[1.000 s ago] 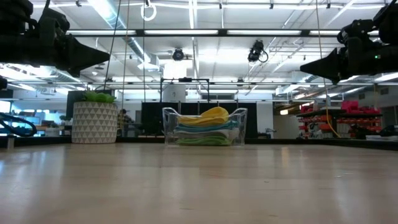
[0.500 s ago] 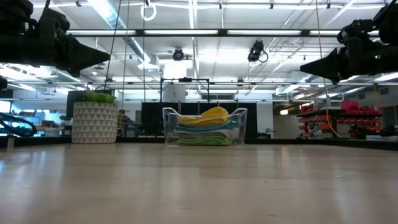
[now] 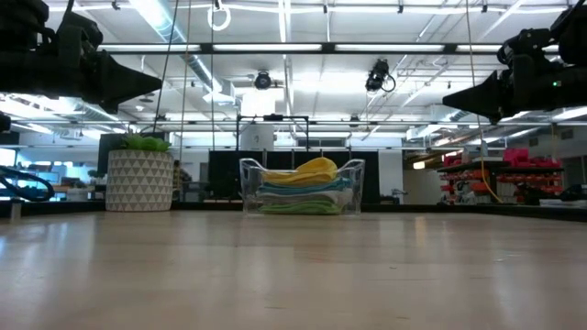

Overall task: Fold microfiber towels
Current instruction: Return to Home Position

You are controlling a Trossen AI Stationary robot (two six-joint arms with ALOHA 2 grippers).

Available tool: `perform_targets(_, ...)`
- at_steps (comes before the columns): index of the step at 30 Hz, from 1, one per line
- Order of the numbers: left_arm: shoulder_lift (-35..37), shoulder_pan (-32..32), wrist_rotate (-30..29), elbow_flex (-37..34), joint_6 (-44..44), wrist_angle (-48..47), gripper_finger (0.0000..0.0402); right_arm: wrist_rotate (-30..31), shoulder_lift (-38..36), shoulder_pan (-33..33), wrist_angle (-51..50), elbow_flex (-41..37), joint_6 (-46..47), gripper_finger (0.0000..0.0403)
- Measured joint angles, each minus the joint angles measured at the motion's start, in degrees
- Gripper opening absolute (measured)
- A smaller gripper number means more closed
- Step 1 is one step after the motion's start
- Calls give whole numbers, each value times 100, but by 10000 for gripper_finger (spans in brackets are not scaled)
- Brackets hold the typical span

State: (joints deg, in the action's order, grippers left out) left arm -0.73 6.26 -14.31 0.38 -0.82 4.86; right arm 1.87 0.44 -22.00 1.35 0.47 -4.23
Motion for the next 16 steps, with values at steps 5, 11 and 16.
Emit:
perform_targets(5,-1,0,1,0,0,0,20,-2,1,0,-1,0,0,27)
perform_targets(11,0,0,1,0,0,0,21,-1,1,-2,0,0,2,27)
perform_targets(16,0,0,2,0,0,0,31,0,1,0,-1,0,2,27)
